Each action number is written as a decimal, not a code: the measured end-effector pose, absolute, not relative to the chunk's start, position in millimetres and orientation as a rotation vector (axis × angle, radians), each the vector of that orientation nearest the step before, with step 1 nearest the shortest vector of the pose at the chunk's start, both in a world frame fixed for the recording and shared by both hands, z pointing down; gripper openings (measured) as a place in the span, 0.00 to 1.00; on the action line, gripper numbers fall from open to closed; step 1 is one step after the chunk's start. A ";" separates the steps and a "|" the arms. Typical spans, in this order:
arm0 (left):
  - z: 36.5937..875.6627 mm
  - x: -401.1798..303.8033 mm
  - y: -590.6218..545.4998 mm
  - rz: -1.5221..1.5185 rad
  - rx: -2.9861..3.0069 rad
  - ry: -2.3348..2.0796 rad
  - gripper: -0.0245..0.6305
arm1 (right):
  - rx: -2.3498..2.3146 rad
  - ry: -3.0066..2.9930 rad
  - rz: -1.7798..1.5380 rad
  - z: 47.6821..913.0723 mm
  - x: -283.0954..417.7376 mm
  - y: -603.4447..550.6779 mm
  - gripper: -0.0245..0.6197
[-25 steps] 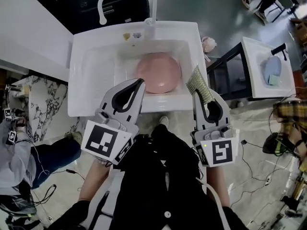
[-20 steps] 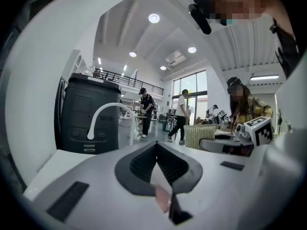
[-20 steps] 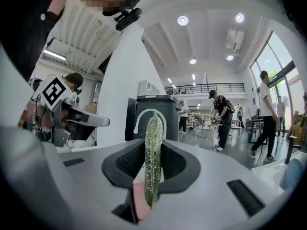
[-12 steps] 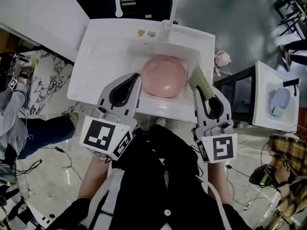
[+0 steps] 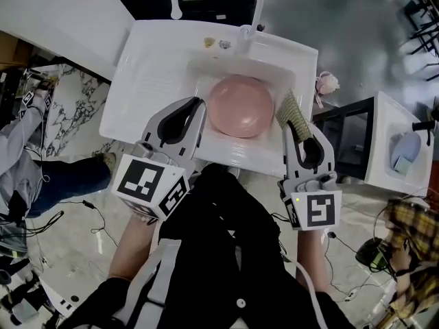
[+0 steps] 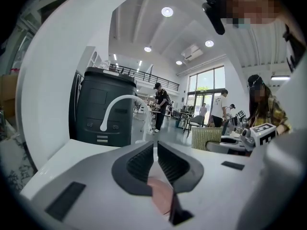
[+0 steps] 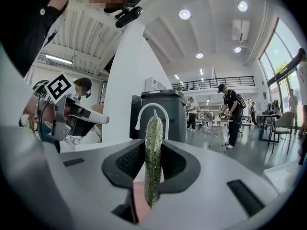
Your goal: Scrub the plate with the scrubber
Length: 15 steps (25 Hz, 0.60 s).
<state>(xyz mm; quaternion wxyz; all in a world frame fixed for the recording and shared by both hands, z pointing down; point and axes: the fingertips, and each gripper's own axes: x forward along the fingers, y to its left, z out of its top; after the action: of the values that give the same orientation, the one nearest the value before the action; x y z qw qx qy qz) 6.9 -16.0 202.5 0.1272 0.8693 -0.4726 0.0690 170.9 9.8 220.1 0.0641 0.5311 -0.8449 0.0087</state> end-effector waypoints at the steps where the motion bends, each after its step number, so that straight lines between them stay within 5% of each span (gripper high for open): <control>1: 205.1 6.2 -19.0 0.203 2.524 -1.369 0.06 | 1.605 -2.546 0.028 222.0 170.2 7.5 0.16; 15: 255.5 -3.2 -64.9 0.284 2.474 -1.247 0.12 | 1.631 -2.444 0.129 261.0 154.6 -22.1 0.16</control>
<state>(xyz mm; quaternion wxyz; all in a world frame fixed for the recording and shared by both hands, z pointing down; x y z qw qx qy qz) -3.2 -64.9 255.5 0.1774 0.8743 -0.4405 0.1005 154.6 -22.1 261.0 0.1001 0.5518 -0.8268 0.0435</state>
